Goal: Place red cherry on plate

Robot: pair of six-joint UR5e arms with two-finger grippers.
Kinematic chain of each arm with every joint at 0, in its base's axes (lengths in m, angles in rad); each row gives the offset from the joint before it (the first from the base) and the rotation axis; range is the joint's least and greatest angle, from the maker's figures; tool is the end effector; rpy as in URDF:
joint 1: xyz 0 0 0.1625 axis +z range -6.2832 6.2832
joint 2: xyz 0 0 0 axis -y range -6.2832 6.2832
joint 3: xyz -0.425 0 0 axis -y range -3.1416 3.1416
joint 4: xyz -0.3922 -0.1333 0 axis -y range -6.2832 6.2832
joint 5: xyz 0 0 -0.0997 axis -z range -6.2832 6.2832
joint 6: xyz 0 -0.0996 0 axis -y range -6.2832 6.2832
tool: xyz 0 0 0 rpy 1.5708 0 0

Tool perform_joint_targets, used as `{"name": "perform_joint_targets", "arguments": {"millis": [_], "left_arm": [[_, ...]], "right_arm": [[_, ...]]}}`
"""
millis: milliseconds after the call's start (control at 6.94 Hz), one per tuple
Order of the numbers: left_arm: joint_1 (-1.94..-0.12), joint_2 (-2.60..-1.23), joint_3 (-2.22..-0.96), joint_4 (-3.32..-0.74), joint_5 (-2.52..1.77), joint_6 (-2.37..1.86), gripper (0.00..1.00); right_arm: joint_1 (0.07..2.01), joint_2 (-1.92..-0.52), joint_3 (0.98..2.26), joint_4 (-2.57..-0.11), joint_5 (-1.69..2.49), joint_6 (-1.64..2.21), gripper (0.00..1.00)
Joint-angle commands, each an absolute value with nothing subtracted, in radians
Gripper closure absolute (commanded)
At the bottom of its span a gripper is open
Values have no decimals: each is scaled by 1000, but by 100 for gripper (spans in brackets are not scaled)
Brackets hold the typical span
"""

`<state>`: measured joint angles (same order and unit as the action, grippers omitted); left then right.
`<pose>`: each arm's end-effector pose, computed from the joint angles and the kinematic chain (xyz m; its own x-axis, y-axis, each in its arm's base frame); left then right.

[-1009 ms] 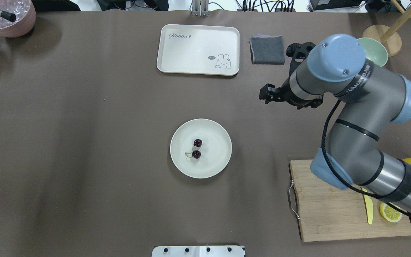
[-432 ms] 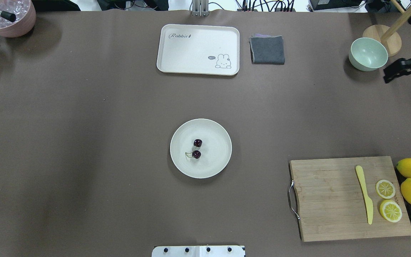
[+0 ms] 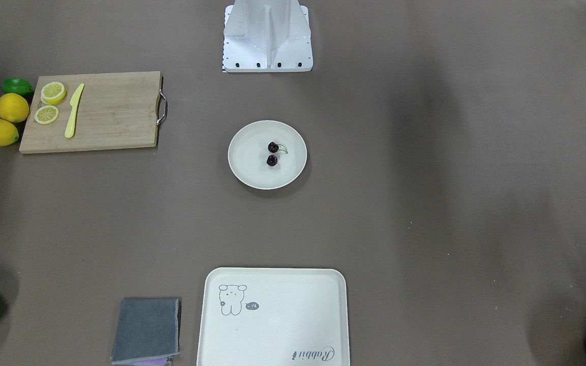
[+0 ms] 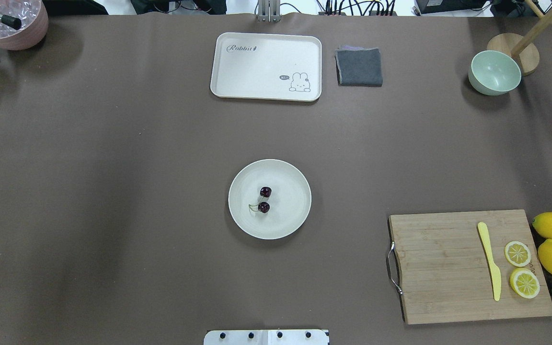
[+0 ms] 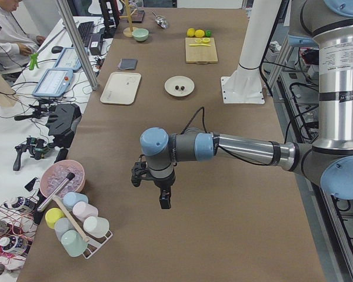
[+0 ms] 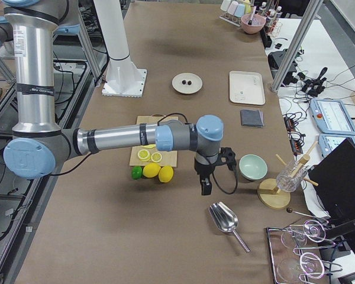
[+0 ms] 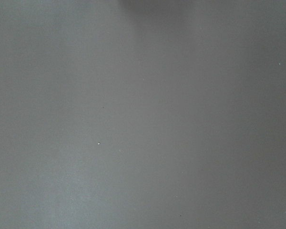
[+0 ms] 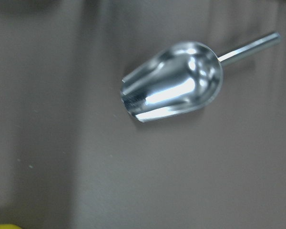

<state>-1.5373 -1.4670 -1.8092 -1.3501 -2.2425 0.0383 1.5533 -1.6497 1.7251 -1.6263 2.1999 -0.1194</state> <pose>-0.0566 -0.4394 0.6188 0.7823 0.0109 -0.6229 -0.0634 0.9961 -0.0622 0.0667 -0.4601 0.6352 0.8004 -0.1447 0.5817 0.1136 0.9895 0.0898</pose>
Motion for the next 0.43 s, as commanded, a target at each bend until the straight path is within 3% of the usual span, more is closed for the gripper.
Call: {"name": "perform_joint_targets", "arguments": {"millis": [0, 288], "left_arm": [[-1537, -1470, -1810, -1351, -2243, 37, 2], [-1537, -1470, -1813, -1353, -2243, 37, 2]], "right_arm": [[1640, -1739, 1698, -1589, 2191, -167, 0], [1647, -1737, 1695, -1585, 2200, -166, 0]]}}
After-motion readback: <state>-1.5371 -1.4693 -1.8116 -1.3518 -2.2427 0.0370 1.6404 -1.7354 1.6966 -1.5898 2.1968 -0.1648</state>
